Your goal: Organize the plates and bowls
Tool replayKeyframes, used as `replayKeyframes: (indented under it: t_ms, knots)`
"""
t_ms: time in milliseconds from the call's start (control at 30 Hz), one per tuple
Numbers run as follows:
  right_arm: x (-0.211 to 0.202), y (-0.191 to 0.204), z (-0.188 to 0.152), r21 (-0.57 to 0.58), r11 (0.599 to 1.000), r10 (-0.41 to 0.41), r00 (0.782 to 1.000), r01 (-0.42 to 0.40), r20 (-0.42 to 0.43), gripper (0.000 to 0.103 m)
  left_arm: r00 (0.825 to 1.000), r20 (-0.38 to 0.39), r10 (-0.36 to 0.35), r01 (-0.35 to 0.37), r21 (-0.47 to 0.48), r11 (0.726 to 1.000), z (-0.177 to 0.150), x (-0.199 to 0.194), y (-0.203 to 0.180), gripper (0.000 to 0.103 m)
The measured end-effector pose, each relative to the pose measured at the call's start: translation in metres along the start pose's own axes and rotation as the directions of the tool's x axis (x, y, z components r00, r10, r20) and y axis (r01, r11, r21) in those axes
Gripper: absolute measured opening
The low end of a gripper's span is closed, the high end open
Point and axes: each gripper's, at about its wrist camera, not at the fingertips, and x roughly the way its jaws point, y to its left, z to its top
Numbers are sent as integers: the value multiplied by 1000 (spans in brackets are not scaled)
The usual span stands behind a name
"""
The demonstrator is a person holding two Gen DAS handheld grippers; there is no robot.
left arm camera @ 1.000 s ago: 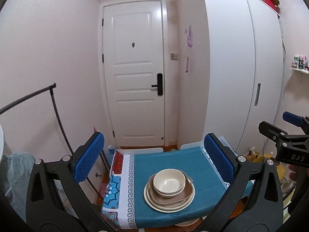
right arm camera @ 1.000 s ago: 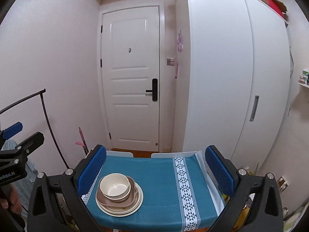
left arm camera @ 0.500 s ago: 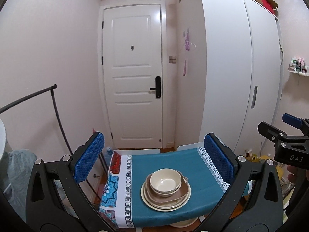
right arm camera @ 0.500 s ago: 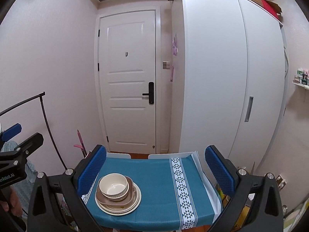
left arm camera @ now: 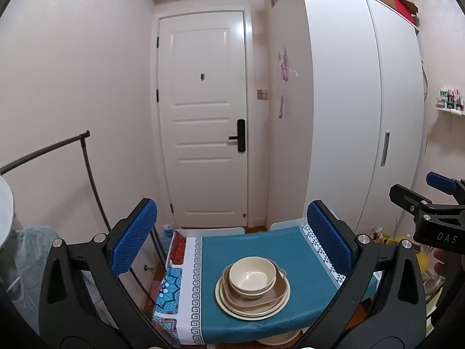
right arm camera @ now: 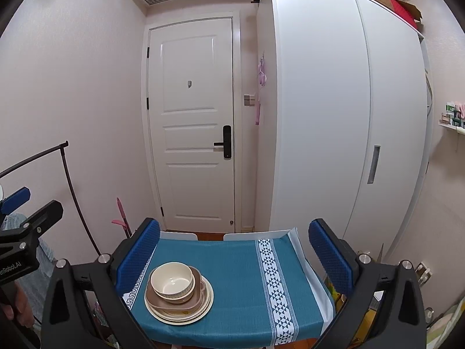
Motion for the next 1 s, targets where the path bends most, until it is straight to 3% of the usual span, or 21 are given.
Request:
replayKeyframes:
  t_ms: [1000]
  knots:
    - [5,2,5,4,1000,-17,1000,17,-4,102,1000,2,30,-30,16,999,-2,9,-8,103]
